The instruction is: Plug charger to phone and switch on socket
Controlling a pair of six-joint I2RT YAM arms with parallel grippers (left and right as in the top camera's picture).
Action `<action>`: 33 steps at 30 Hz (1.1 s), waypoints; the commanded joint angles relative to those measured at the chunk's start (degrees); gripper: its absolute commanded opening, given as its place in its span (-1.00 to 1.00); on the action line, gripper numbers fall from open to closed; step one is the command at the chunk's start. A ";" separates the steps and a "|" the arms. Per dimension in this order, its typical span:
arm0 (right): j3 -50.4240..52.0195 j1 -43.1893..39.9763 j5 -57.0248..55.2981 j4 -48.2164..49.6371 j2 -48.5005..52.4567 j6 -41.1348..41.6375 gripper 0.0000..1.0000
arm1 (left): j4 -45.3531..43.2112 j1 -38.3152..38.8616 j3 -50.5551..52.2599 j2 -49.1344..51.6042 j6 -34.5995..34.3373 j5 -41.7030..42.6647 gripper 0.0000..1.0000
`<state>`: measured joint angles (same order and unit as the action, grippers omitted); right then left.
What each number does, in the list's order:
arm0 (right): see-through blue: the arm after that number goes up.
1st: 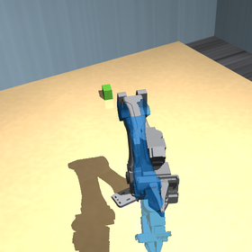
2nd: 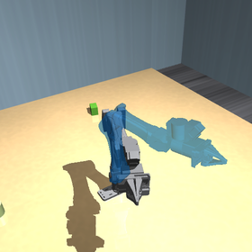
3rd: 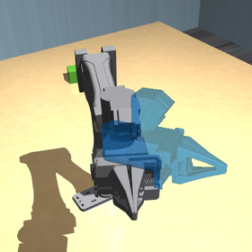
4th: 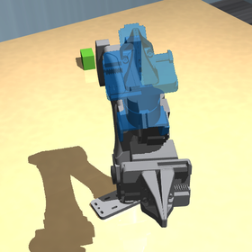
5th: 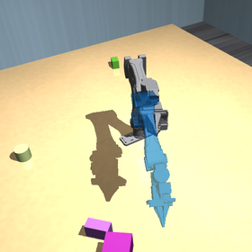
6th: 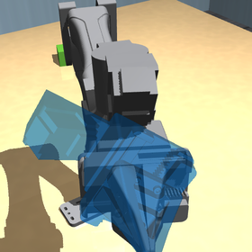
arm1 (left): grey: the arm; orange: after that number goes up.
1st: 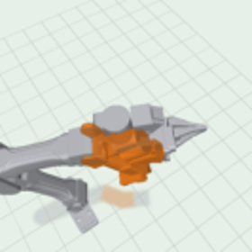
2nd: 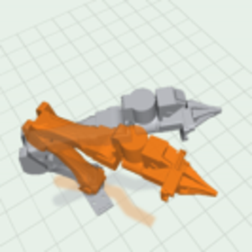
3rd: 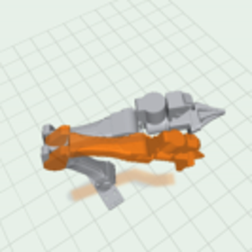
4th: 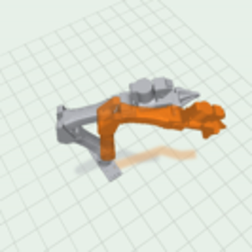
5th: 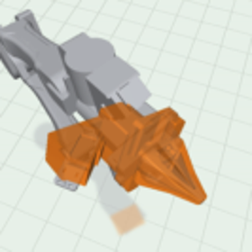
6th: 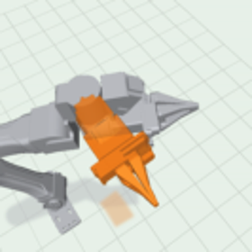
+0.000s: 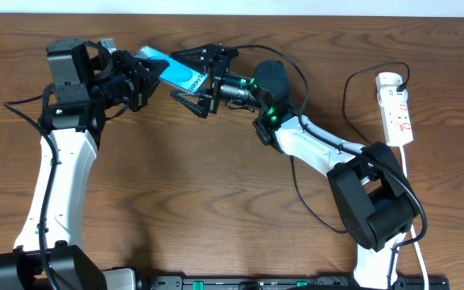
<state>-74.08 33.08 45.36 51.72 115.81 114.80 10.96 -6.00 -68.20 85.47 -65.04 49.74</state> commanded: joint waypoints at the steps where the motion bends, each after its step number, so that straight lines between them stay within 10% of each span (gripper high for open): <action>1: -0.48 0.13 0.72 0.13 -0.68 -7.93 0.99 | -0.35 -0.04 -1.11 -0.92 2.27 0.55 -0.85; 8: -0.48 -4.33 9.29 -6.45 -0.68 -28.76 0.99 | 0.83 -0.11 -1.11 -0.92 5.05 0.57 -0.86; 20: -0.48 -15.04 19.47 -9.14 -0.68 -34.12 0.99 | 10.56 -3.08 -1.11 -0.90 15.93 -2.89 -0.86; 33: -1.70 -22.56 6.25 -67.32 -1.27 -75.84 0.99 | 16.61 -4.59 -1.11 -0.90 23.30 -2.78 -0.85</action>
<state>-74.74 10.55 58.74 -9.39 115.63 53.01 27.22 -10.46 -68.20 85.47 -44.91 46.11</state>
